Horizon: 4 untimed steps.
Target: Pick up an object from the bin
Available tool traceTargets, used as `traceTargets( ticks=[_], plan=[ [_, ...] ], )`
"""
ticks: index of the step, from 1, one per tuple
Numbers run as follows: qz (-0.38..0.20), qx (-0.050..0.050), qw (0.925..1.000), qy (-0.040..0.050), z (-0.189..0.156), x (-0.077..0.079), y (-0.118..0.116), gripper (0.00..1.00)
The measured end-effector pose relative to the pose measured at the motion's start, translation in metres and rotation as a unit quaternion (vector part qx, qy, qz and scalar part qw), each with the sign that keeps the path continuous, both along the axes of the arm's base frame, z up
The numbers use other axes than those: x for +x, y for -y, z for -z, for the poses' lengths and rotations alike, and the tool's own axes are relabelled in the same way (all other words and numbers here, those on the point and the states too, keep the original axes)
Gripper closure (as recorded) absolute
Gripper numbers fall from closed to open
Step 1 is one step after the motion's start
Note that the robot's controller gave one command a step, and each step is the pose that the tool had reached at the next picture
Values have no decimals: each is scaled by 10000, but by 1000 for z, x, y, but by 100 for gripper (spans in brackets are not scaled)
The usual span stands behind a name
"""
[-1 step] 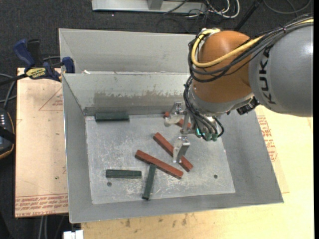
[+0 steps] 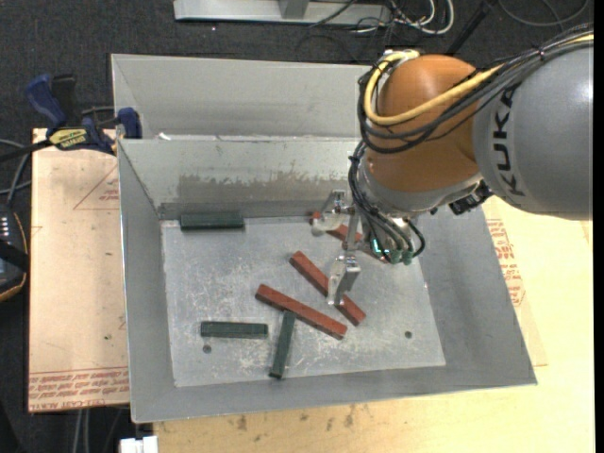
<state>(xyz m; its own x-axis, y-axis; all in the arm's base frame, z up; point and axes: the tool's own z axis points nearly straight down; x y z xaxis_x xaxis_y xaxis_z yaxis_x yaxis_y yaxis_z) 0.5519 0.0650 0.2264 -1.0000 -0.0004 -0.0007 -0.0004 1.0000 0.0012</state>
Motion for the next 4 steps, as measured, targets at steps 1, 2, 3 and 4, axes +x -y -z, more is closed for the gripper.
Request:
traceTargets(
  ticks=[1, 2, 3, 4],
  plan=[
    [-31, 5, 10000, 51, 8, -1, -1, 0],
    [-445, -1, 9990, 22, 71, -7, -9, 0],
    [-1693, -3, 9856, 23, 127, 19, 3, 0],
    [-1394, 28, 9902, 119, 148, -17, -76, 100]
  ],
)
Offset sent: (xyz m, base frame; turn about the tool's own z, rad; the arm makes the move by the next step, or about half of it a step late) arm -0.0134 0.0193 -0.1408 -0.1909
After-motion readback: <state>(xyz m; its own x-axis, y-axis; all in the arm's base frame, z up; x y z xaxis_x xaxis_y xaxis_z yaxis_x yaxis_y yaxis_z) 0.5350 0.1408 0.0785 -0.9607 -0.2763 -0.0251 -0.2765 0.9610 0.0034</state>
